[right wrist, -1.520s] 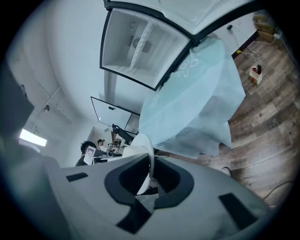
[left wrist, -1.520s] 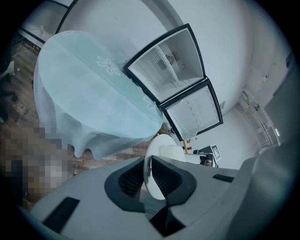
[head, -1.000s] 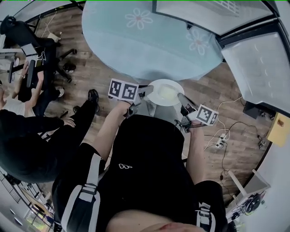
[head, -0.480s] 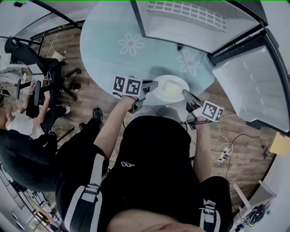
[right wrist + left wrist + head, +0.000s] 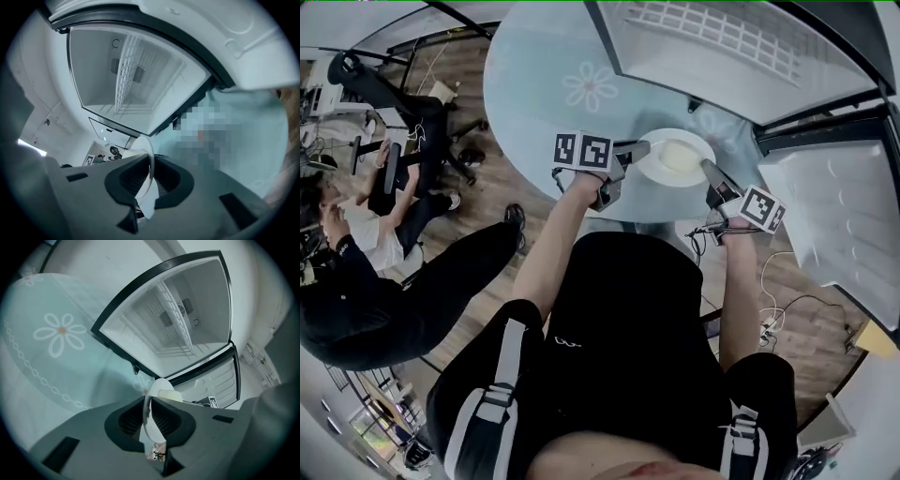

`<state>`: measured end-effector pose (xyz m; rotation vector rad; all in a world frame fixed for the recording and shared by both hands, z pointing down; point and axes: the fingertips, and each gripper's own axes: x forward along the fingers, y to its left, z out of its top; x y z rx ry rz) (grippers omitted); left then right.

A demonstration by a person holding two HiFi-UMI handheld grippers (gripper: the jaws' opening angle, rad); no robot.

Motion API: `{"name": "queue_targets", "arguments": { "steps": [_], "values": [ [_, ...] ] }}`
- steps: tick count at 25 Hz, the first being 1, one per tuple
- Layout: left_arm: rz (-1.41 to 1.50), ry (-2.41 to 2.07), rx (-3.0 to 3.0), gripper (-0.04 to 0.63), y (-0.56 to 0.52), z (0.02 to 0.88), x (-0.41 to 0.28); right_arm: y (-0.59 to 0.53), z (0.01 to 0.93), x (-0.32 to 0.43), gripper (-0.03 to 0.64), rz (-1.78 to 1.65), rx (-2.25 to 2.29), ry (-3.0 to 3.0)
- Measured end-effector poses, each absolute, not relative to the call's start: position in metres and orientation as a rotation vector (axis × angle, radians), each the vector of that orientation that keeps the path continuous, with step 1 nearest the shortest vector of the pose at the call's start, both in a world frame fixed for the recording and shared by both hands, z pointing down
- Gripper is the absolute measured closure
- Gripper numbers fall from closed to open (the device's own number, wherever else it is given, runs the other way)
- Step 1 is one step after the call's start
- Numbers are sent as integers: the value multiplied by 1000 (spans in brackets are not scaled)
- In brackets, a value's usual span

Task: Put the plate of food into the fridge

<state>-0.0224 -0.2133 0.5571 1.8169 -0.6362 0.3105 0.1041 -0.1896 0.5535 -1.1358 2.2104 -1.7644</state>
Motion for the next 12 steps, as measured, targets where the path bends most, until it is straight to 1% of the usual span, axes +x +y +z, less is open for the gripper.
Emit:
{"name": "queue_targets", "arguments": {
  "steps": [12],
  "values": [
    [186, -781, 1764, 546, -297, 562, -37, -271, 557, 92, 589, -1726, -1200, 2119]
  ]
}}
